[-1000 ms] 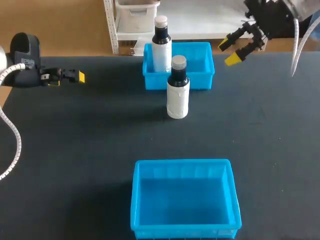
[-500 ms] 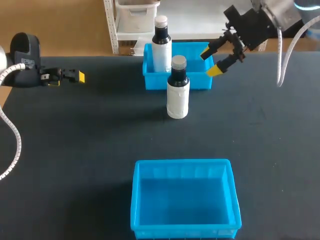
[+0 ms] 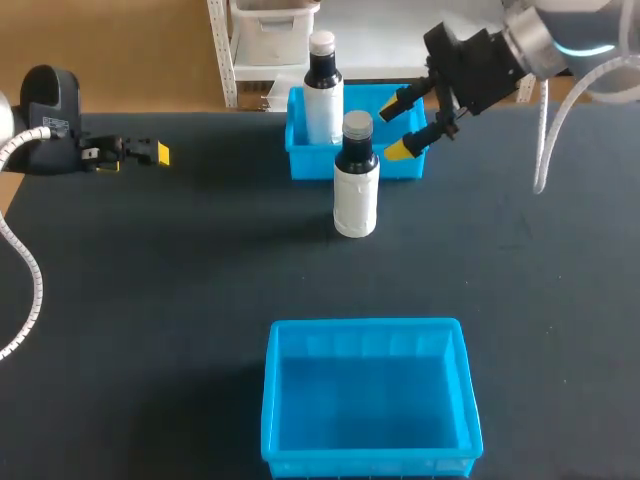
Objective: Pick up the bottle, and place it in the far bin if it is heavy, or in the near bin if it is light.
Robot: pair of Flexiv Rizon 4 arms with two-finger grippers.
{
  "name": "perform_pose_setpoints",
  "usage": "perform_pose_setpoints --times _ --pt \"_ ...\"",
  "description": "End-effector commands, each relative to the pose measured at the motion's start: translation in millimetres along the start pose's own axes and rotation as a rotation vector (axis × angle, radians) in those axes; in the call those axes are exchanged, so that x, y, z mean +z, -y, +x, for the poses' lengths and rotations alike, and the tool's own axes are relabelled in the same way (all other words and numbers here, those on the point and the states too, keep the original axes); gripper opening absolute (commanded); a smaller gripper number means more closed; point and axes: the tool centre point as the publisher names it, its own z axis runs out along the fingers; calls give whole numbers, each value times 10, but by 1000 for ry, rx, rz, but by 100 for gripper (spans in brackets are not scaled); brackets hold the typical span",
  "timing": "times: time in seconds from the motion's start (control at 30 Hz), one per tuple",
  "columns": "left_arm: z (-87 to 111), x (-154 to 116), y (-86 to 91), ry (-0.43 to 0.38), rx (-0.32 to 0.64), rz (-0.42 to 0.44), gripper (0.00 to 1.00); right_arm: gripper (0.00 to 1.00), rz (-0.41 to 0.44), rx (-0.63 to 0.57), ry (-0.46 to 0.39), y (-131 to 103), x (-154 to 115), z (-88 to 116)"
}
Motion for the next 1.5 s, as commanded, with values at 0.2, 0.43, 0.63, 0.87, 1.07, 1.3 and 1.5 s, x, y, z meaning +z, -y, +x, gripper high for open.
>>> perform_pose_setpoints --times 0.2,0.43,0.63,0.87,1.07,1.3,1.5 --pt "0 0 0 0 0 0 100 100 59 -2 20 -81 147 -71" --pt "0 0 0 0 0 0 100 100 -5 11 43 -67 265 -80" --pt "0 0 0 0 0 0 100 100 -42 27 62 -56 344 -89" --pt "0 0 0 0 0 0 100 100 -52 38 65 -59 403 -147" --pt "0 0 0 0 0 0 100 100 -43 47 56 -80 423 -176" --pt "0 0 0 0 0 0 100 100 -36 51 55 -98 437 -196" --pt "0 0 0 0 0 0 100 74 -40 49 56 -109 447 -197"
